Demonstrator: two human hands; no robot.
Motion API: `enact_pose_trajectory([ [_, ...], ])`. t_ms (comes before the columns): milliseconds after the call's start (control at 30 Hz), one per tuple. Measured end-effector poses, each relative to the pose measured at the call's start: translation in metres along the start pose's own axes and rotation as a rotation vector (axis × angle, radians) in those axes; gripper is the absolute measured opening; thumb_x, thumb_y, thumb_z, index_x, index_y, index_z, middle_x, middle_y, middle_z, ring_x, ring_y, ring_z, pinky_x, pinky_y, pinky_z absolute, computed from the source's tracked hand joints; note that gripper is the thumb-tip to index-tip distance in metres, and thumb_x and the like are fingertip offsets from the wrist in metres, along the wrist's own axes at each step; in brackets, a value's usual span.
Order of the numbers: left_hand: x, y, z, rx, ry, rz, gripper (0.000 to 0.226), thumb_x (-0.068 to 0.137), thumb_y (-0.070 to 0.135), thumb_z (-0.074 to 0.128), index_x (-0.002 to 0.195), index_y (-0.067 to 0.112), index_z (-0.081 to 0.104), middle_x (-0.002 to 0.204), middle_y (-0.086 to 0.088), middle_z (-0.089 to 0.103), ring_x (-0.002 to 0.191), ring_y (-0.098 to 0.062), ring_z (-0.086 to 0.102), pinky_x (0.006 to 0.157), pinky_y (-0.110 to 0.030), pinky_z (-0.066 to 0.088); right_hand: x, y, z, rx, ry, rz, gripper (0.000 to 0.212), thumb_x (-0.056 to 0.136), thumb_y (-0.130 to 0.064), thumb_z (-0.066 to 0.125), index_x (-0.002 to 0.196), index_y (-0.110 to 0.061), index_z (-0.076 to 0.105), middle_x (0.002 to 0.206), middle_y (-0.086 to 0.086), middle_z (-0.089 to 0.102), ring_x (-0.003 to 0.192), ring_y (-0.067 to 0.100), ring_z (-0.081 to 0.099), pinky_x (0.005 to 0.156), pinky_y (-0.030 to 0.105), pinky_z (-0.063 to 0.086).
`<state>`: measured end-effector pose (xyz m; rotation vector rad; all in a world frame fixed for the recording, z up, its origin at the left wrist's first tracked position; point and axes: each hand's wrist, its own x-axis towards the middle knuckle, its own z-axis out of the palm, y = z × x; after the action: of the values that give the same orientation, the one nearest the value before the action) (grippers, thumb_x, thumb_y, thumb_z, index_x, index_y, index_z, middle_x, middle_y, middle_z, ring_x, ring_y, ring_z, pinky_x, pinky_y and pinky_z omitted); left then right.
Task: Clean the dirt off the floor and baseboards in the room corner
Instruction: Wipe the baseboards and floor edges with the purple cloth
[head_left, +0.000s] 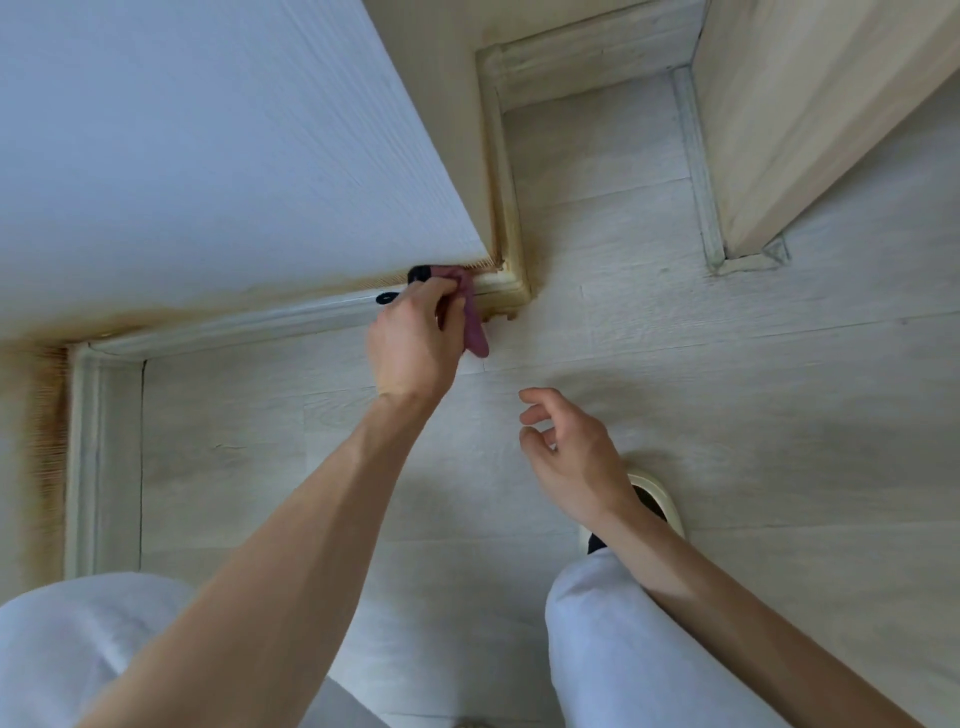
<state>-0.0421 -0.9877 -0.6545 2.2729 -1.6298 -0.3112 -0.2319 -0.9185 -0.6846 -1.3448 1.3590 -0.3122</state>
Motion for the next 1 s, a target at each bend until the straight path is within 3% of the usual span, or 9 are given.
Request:
enact_pose_trajectory([
  [100, -0.028, -0.01, -0.001, -0.082, -0.021, -0.046, 0.016, 0.098, 0.025, 0.061, 0.108, 0.02, 0.072, 0.093, 0.004, 0.071, 0.072, -0.019, 0.066, 0.069, -0.034, 0.049, 0.0, -0.001, 0.003, -0.01, -0.026, 0.004, 0.038, 0.1, -0.02, 0.057, 0.139, -0.024, 0.055, 0.118, -0.008, 0.064, 0.092, 0.013, 0.066, 0.087, 0.035, 0.054],
  [167, -0.051, -0.03, -0.008, -0.199, 0.014, -0.254, 0.015, 0.098, 0.025, 0.06, 0.108, 0.018, 0.07, 0.086, 0.009, 0.068, 0.07, -0.016, 0.064, 0.069, -0.029, 0.044, -0.001, 0.0, 0.002, -0.015, -0.038, -0.005, 0.039, 0.101, -0.02, 0.056, 0.14, -0.024, 0.054, 0.118, -0.009, 0.064, 0.092, 0.011, 0.066, 0.085, 0.033, 0.054],
  [233, -0.064, -0.057, -0.013, -0.326, 0.073, -0.527, 0.013, 0.097, 0.028, 0.06, 0.104, 0.019, 0.066, 0.085, 0.009, 0.067, 0.078, -0.02, 0.067, 0.073, -0.032, 0.052, 0.0, 0.001, 0.002, -0.004, -0.026, 0.008, 0.038, 0.101, -0.02, 0.056, 0.139, -0.025, 0.054, 0.116, -0.01, 0.064, 0.091, 0.01, 0.066, 0.082, 0.03, 0.054],
  [367, -0.029, -0.067, -0.006, -0.74, 0.203, -0.893, 0.021, 0.101, 0.024, 0.054, 0.12, 0.015, 0.058, 0.107, -0.013, 0.07, 0.088, -0.035, 0.074, 0.062, -0.039, 0.064, 0.001, -0.001, 0.001, 0.013, -0.048, -0.003, 0.036, 0.102, -0.021, 0.056, 0.139, -0.025, 0.054, 0.116, -0.012, 0.063, 0.091, 0.006, 0.065, 0.08, 0.026, 0.053],
  [433, -0.005, -0.054, 0.002, -0.805, 0.248, -0.904, 0.016, 0.104, 0.017, 0.055, 0.119, 0.015, 0.06, 0.108, -0.012, 0.068, 0.091, -0.038, 0.073, 0.062, -0.039, 0.064, -0.001, 0.0, -0.001, 0.031, -0.05, -0.004, 0.037, 0.102, -0.022, 0.056, 0.139, -0.025, 0.054, 0.116, -0.012, 0.063, 0.091, 0.004, 0.065, 0.082, 0.028, 0.054],
  [567, 0.006, -0.005, 0.033, -0.741, 0.161, -0.756, 0.015, 0.096, 0.014, 0.066, 0.083, 0.021, 0.062, 0.082, -0.006, 0.071, 0.082, -0.033, 0.074, 0.069, -0.05, 0.064, -0.004, 0.007, -0.001, 0.036, -0.036, 0.016, 0.038, 0.102, -0.021, 0.056, 0.139, -0.025, 0.054, 0.115, -0.012, 0.064, 0.09, 0.008, 0.066, 0.083, 0.033, 0.056],
  [667, -0.006, 0.014, 0.049, -0.75, 0.04, -0.707, 0.007, 0.095, 0.017, 0.069, 0.089, 0.02, 0.066, 0.085, -0.002, 0.073, 0.083, -0.026, 0.074, 0.068, -0.047, 0.065, -0.003, 0.005, 0.001, 0.051, -0.047, 0.026, 0.039, 0.102, -0.021, 0.056, 0.14, -0.025, 0.054, 0.114, -0.012, 0.064, 0.09, 0.01, 0.066, 0.082, 0.032, 0.056],
  [900, 0.013, -0.024, 0.021, -0.617, 0.265, -0.77, 0.013, 0.095, 0.017, 0.065, 0.083, 0.019, 0.061, 0.081, 0.0, 0.069, 0.078, -0.022, 0.071, 0.074, -0.046, 0.064, -0.004, 0.007, 0.001, 0.058, -0.063, 0.019, 0.038, 0.103, -0.021, 0.056, 0.141, -0.024, 0.054, 0.115, -0.013, 0.064, 0.089, 0.008, 0.066, 0.078, 0.027, 0.054],
  [1000, 0.006, -0.004, 0.033, -0.598, 0.068, -0.652, 0.01, 0.093, 0.019, 0.069, 0.086, 0.023, 0.064, 0.084, -0.001, 0.07, 0.081, -0.022, 0.071, 0.073, -0.046, 0.063, -0.003, 0.001, 0.005, 0.06, -0.084, 0.01, 0.039, 0.102, -0.021, 0.056, 0.141, -0.024, 0.054, 0.114, -0.012, 0.064, 0.088, 0.011, 0.066, 0.077, 0.029, 0.054],
])
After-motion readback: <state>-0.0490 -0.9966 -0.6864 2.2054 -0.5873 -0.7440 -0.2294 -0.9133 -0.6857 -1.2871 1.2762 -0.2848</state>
